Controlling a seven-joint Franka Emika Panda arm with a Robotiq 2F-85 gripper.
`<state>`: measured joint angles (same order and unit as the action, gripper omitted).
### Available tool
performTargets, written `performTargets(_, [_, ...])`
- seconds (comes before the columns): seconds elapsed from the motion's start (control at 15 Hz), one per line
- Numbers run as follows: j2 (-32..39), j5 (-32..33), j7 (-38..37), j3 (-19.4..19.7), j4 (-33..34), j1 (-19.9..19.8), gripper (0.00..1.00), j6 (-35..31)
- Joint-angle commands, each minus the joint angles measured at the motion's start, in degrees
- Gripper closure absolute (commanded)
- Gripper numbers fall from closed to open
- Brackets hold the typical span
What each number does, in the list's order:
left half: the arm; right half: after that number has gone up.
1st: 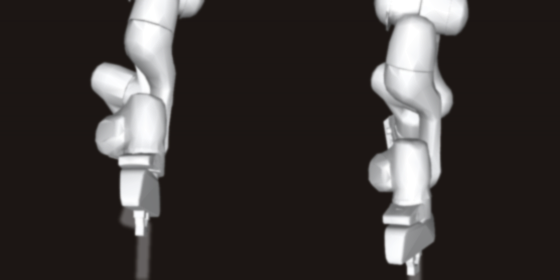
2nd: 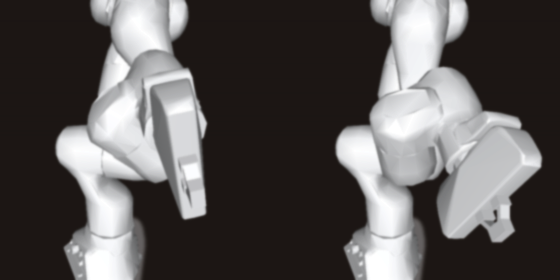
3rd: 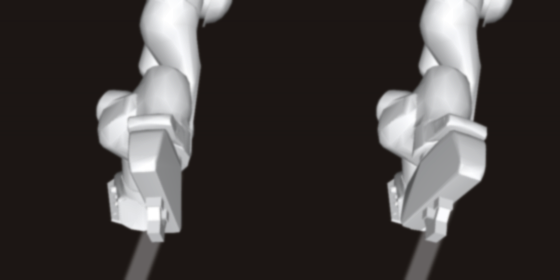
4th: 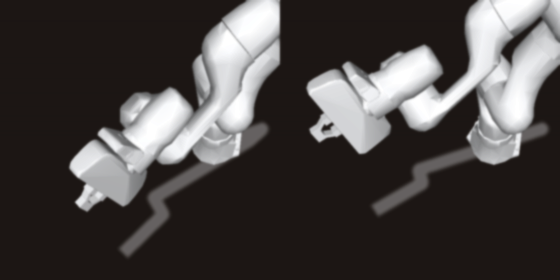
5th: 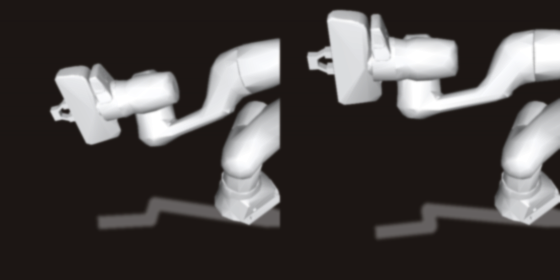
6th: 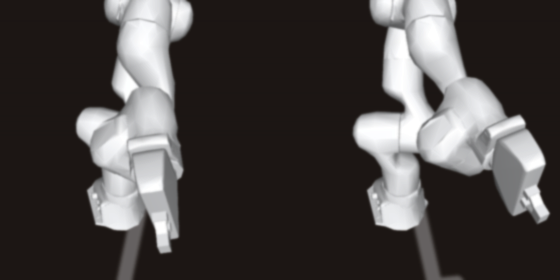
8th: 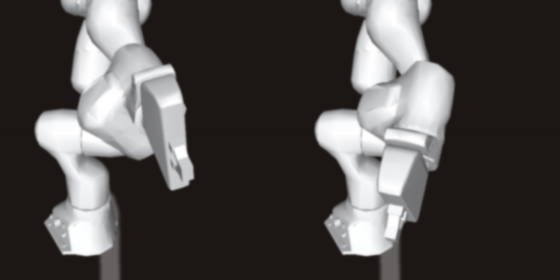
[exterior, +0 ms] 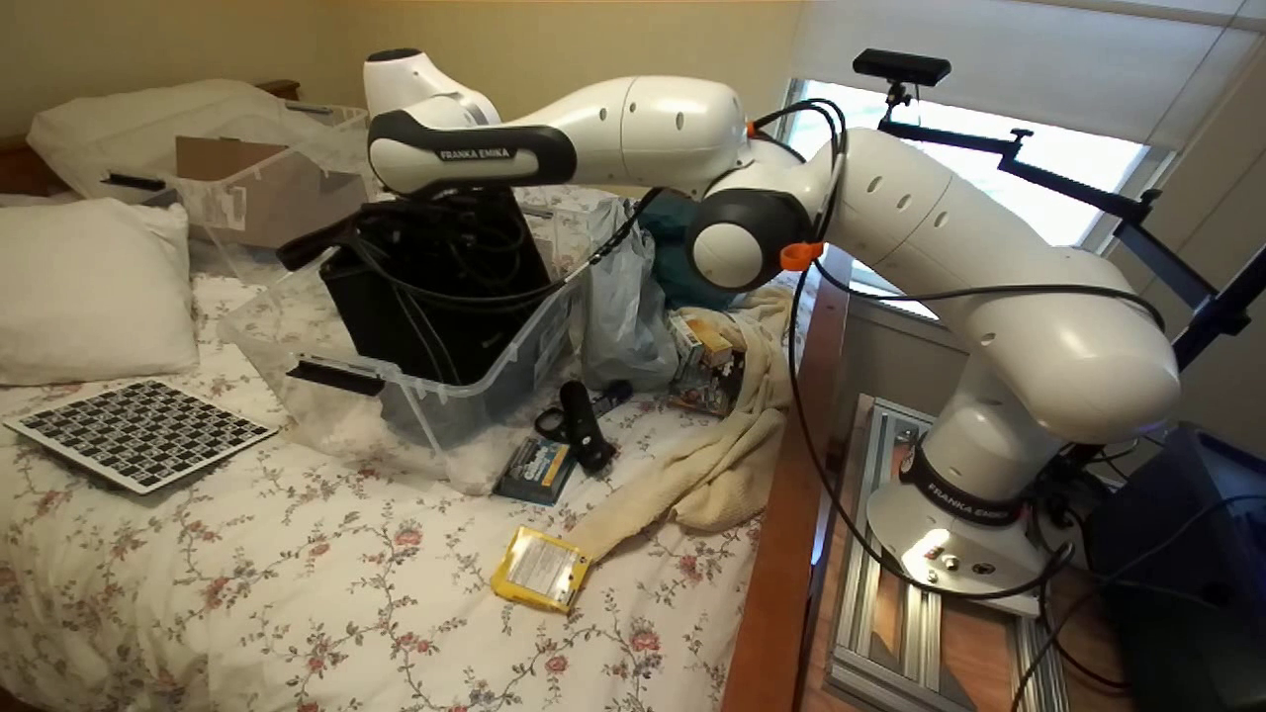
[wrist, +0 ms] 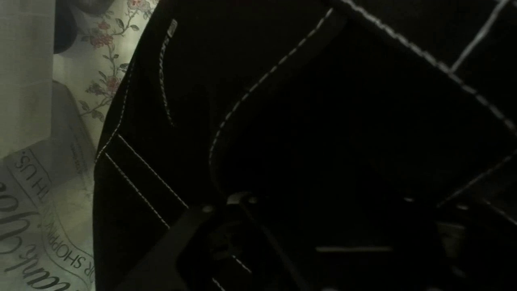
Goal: Pick up the yellow plastic from the bed and put it in the bag
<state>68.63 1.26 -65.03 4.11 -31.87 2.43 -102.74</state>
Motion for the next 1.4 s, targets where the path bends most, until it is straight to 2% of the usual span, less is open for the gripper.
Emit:
performTargets(0.0, [0.7,-0.5,-0.4,-0.3,2.9,-0.3,0.73,3.2])
performTargets(0.07, [0.7,-0.7,-0.6,-0.4,3.2,-0.4,0.79,3.1])
performTargets(0.13, [0.9,-1.3,-0.8,-0.9,3.7,-0.7,0.35,1.6])
performTargets(0.2, [1.2,-1.9,-1.6,-1.2,4.3,-1.0,0.39,-0.3])
performTargets(0.27, [1.3,-2.3,-2.2,-1.5,4.7,-1.2,0.39,-1.6])
performTargets(0.67, [2.2,-4.2,-5.3,-3.1,4.9,-2.1,0.01,-8.9])
performTargets(0.93, [3.0,-3.8,-5.2,-3.7,4.5,-2.0,0.00,-9.7])
performTargets(1.33, [3.4,-3.1,-3.3,-4.0,3.8,-1.8,0.00,-5.8])
